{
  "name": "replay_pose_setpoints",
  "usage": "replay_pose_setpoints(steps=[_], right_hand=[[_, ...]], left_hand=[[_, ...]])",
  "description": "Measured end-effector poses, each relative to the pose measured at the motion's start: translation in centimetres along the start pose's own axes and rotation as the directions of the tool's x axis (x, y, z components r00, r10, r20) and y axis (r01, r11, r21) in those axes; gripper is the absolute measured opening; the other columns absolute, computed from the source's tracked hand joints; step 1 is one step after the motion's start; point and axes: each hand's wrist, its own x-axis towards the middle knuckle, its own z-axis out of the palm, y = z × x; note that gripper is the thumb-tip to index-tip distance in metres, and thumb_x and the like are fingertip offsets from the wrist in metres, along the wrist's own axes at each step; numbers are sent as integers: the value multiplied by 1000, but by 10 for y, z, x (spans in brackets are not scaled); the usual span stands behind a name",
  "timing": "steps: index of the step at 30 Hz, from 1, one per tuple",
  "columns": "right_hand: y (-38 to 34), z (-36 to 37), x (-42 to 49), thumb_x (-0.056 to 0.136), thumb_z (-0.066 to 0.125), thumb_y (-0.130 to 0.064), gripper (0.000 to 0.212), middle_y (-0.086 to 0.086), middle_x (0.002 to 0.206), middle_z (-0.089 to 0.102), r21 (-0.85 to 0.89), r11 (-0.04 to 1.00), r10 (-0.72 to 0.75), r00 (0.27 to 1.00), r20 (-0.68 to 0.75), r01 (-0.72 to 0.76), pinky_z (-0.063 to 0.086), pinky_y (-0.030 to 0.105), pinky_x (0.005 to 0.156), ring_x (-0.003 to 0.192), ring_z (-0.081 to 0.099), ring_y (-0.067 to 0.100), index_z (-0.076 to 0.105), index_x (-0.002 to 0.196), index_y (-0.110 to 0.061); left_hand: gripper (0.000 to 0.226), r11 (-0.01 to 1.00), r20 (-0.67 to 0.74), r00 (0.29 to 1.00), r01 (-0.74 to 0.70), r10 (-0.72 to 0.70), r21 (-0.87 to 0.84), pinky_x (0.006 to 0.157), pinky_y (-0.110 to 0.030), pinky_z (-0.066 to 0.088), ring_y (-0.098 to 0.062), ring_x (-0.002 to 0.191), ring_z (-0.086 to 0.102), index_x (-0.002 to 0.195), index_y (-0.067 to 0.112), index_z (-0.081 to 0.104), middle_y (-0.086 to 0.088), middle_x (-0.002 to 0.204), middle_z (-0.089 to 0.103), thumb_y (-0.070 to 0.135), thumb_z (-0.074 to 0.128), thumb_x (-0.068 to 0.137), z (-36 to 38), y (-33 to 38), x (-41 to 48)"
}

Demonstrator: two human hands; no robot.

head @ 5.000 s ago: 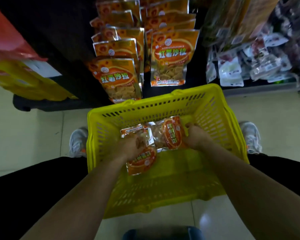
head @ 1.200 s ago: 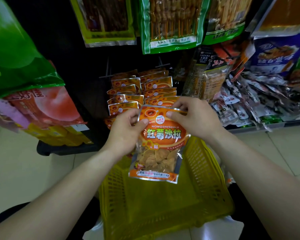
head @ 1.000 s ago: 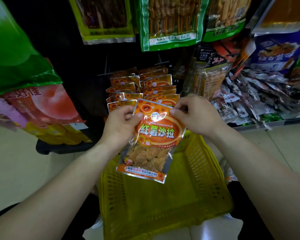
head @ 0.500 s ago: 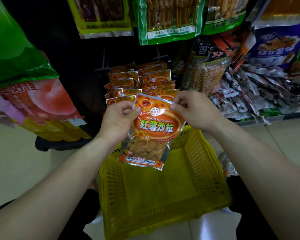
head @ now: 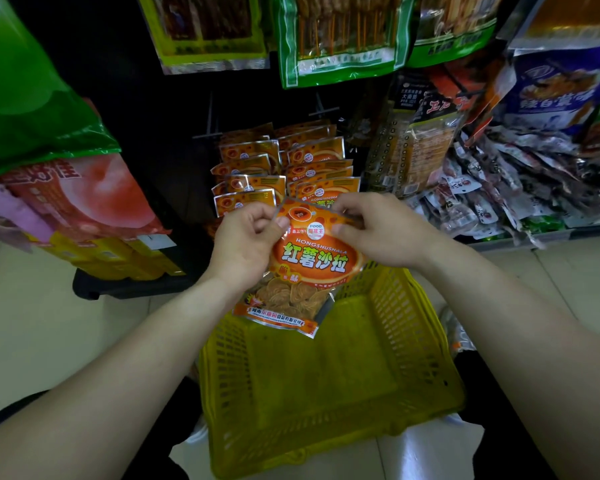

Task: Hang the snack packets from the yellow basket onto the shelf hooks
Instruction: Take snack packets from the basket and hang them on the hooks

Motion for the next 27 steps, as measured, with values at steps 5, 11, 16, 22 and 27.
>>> replay_pose_setpoints(steps=[5,11,16,22,27], right_hand=[[-3,10,-1,96,59,-38,13,-4,93,67,-17,999,-38,999,1,38,51,32,65,85,64,18,59,91,-26],[2,1,-1,95,61,-36,19,-9,83,66,40,999,-24,1000,-19,24,49,32,63,78,65,10,59,78,-29],[4,1,-1,95,61,-37,17,-3,86,68,-46,998,-33,998,-47,31,53,42,69,80,64,20,62,84,-25],[7,-1,-2,94,63,-35,25,-4,74,61,-52,998,-46,999,21,47,41,31,59,69,58,12,56,72,-25],[8,-6,-6,92,66,-35,24,-9,78,66,-17,999,-37,994,106,39,45,27,61,74,62,4,58,71,-28]], left_hand=[[10,1000,49,999,-12,13,-21,59,-19,56,-10,72,74,88,19,67,3,73,76,20,62,98,6,-1,-4],[11,997,81,994,-70,69,17,66,-20,55,-7,76,72,84,22,69,2,78,75,18,67,94,3,4,-1],[19,990,126,987,-110,98,90,65,-19,55,-2,68,66,76,26,70,10,66,68,14,71,91,-1,3,2],[15,994,275,961,-58,29,97,78,-25,57,-12,83,71,81,27,71,7,78,73,18,68,93,-6,4,6],[34,998,385,923,-28,2,61,70,-15,53,-2,83,71,73,38,74,14,83,75,24,59,99,-4,7,1]])
